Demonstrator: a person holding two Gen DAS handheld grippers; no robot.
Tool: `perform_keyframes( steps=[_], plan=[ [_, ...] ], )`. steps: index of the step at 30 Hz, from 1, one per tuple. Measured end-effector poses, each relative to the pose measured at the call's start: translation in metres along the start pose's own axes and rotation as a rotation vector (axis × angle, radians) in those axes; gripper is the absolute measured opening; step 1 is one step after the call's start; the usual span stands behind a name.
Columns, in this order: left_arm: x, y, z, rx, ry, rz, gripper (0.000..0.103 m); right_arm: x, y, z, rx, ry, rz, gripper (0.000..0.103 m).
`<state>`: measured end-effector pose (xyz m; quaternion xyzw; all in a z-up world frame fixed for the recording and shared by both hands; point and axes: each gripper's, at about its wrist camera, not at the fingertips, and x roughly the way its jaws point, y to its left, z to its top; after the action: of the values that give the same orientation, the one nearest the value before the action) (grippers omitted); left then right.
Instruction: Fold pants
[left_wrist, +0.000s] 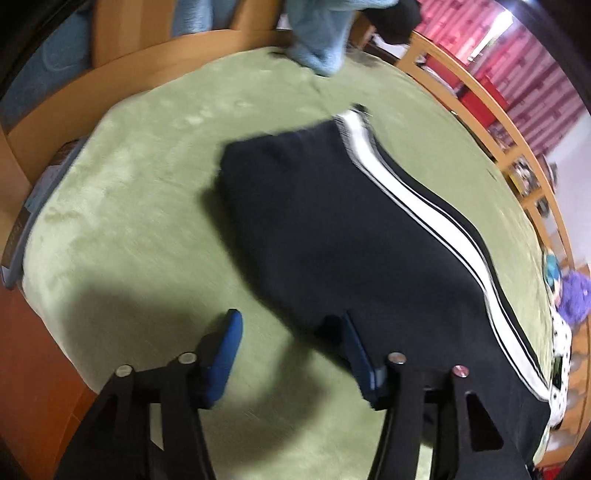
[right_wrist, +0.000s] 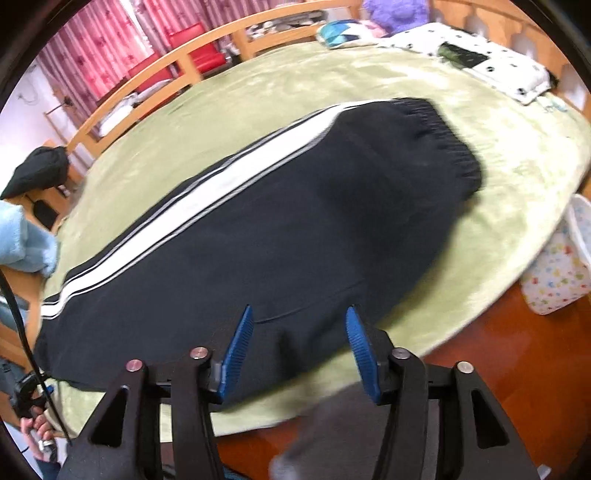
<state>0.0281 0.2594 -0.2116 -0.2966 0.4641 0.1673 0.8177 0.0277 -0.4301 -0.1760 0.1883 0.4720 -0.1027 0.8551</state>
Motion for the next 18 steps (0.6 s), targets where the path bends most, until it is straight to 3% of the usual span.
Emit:
perform_keyframes(
  steps=[3, 6, 13, 18],
  plan=[
    [-0.001, -0.019, -0.014, 0.047, 0.017, -0.01, 0.057, 0.001, -0.04, 0.009, 0.064, -0.024, -0.014, 0.066],
    [-0.002, -0.04, -0.031, 0.078, 0.035, -0.018, 0.057, 0.008, -0.077, 0.021, 0.164, -0.023, 0.024, 0.071],
    [-0.002, -0.076, -0.055, 0.114, 0.079, -0.044, 0.057, 0.032, -0.155, 0.047, 0.431, -0.069, 0.246, 0.073],
    [-0.001, -0.104, -0.064, 0.132, 0.09, -0.049, 0.057, 0.074, -0.157, 0.071, 0.484, -0.013, 0.355, 0.077]
  ],
)
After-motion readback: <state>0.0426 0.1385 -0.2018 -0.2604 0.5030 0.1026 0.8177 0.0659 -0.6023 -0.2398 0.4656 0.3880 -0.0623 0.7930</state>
